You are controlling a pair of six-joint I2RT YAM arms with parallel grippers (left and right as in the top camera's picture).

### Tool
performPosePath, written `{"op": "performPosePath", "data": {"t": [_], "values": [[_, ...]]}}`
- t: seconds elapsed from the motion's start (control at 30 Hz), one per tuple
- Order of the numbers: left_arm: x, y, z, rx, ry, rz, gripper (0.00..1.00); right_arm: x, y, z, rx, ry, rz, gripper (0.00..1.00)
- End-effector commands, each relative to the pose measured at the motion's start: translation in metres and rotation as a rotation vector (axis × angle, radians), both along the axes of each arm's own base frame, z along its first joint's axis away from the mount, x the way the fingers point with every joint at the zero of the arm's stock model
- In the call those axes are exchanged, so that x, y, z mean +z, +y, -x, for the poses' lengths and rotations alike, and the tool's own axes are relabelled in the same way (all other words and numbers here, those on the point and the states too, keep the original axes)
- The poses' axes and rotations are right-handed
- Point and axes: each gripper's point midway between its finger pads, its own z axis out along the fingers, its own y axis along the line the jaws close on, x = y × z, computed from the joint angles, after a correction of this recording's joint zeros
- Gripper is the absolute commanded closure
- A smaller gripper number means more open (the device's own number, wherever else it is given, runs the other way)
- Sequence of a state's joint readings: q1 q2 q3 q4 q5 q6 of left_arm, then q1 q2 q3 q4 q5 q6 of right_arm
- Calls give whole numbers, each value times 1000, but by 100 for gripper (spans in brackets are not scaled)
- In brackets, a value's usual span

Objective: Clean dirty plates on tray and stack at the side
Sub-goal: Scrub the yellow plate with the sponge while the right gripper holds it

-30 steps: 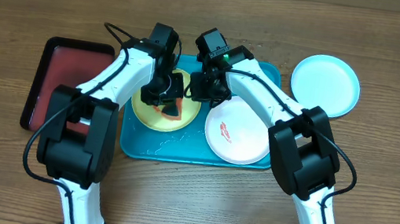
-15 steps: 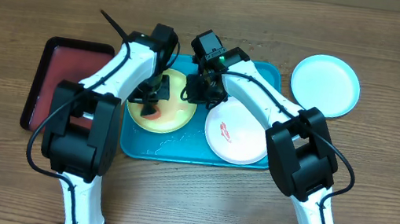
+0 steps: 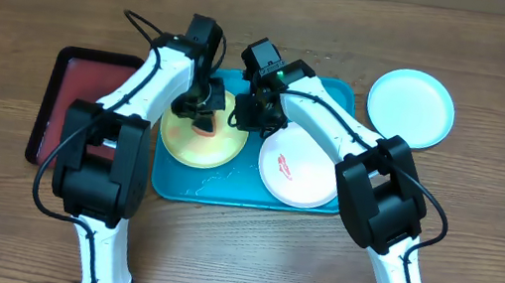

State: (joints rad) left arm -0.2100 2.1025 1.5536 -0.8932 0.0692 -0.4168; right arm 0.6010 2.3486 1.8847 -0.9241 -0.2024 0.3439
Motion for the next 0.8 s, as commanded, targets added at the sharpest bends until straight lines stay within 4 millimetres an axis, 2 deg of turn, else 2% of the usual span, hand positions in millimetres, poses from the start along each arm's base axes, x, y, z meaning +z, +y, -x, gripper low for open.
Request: {"op": "performPosePath", "data": {"t": [0.0, 0.13, 0.17, 0.3, 0.4, 0.5, 0.57, 0.77], "values": [[-22, -20, 28, -28, 96, 70, 96, -19, -16, -2, -27, 15, 60, 95], [-24, 25, 41, -4, 139, -162, 96, -20, -16, -1, -27, 18, 63, 95], [-23, 42, 45, 2, 153, -245, 96, -20, -17, 0, -27, 21, 65, 95], [-9, 83, 53, 18, 186, -439, 96, -20, -17, 0, -27, 20, 64, 95], [5, 99, 52, 47, 194, -499, 96, -20, -16, -1, -27, 17, 62, 95], [16, 103, 43, 67, 178, -496, 96, -20, -16, -1, -27, 18, 63, 95], [18, 92, 36, 79, 156, -437, 95, -20, -16, -1, -27, 18, 63, 95], [3, 28, 24, 11, 132, -73, 96, -20, -16, -1, -27, 17, 62, 95]]}}
